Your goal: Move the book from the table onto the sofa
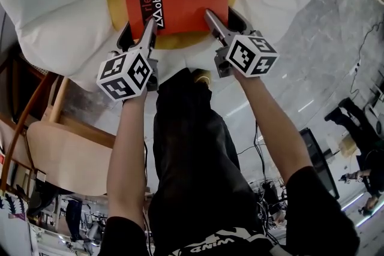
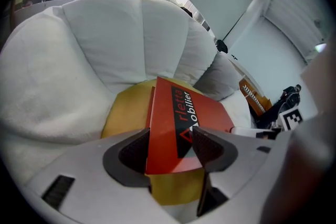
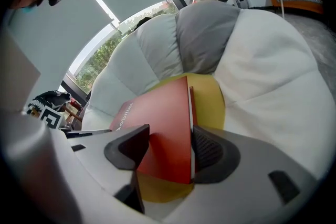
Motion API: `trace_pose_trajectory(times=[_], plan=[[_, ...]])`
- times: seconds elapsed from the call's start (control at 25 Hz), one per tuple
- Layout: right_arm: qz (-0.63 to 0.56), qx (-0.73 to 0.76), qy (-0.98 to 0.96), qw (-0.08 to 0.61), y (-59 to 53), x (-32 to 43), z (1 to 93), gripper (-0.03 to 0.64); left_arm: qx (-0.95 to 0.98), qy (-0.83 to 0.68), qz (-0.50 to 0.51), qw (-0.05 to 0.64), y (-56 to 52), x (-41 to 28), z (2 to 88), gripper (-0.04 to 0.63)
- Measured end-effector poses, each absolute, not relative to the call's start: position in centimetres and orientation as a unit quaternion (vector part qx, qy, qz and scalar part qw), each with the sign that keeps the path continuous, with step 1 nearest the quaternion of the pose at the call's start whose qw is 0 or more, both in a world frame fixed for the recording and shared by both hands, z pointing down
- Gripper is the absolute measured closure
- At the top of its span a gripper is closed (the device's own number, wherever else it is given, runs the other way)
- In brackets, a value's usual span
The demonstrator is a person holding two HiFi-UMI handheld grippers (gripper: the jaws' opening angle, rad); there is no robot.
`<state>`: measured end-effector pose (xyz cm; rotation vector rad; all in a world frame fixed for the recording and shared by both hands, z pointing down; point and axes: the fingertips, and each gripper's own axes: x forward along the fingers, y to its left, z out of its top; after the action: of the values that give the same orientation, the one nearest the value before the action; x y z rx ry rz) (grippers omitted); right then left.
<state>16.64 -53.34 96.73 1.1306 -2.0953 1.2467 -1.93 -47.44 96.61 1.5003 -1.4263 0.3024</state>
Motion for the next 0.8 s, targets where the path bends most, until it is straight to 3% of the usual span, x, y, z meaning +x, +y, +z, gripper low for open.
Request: trace_pose_trajectory(times=[0.32, 0.8], plan=[[0.449, 0.394, -0.761, 0.254, -53.1, 16.6, 97.7, 0.364, 0.611, -0.588, 0.129, 0.515, -47.1, -1.8, 97.9, 0.331], [0.462, 0.4, -0.753, 0.245, -53.4, 16.9, 96.9, 0.374, 0.606, -0.589, 0.13, 0.518, -47.2, -2.3, 97.2, 0.331]])
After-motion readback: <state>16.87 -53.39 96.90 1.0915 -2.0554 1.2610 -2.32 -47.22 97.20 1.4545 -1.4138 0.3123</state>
